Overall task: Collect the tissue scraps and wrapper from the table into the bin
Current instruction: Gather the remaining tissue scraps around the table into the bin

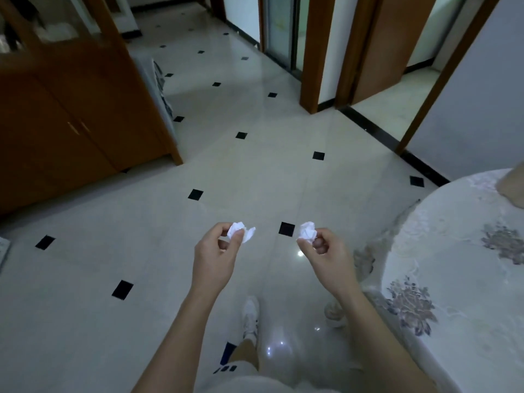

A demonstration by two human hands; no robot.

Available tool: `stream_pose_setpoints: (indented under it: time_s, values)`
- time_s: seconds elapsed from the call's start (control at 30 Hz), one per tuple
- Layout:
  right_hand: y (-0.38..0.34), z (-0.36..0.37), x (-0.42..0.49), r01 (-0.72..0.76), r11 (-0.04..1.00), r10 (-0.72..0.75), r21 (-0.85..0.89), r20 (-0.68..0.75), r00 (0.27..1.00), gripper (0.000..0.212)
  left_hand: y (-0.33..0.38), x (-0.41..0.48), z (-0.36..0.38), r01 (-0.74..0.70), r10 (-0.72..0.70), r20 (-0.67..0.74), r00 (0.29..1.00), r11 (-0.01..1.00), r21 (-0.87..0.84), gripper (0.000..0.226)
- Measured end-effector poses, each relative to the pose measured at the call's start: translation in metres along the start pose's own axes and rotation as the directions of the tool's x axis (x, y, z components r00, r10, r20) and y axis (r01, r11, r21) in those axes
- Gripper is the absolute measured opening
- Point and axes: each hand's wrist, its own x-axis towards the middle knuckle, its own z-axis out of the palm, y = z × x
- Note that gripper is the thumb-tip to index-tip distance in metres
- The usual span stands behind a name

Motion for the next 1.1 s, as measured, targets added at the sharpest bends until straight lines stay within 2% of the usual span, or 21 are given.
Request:
stream_pose_setpoints:
  time_s: [0.17, 0.43, 0.8, 0.97, 1.1]
  values:
    - [-0.023, 0.020, 0.082, -0.011, 1.000, 0.010, -0.016, -0.098, 0.995, 0.016, 0.005, 0.109, 0.018, -0.046, 0.048, 0.100, 0.994, 0.999, -0.018, 0.013]
    - [-0.062, 0.021, 0.207, -0.052, 0.997, 0.031, -0.063, -0.293, 0.956, 0.020, 0.031, 0.266, 0.051, -0.134, 0.143, 0.234, 0.962, 0.989, -0.055, 0.010]
    - [-0.032, -0.019, 0.285, -0.165, 0.986, 0.131, -0.034, -0.463, 0.877, 0.024, 0.063, 0.372, 0.159, -0.205, 0.231, 0.415, 0.880, 0.973, -0.107, 0.006]
    - [-0.012, -0.054, 0.343, -0.200, 0.979, 0.153, -0.036, -0.518, 0.842, 0.028, 0.091, 0.414, 0.232, -0.238, 0.267, 0.460, 0.847, 0.964, -0.120, 0.007]
    - [0.004, -0.100, 0.400, -0.208, 0.978, 0.169, -0.002, -0.575, 0.801, 0.021, 0.130, 0.446, 0.301, -0.270, 0.293, 0.515, 0.805, 0.955, -0.123, 0.008]
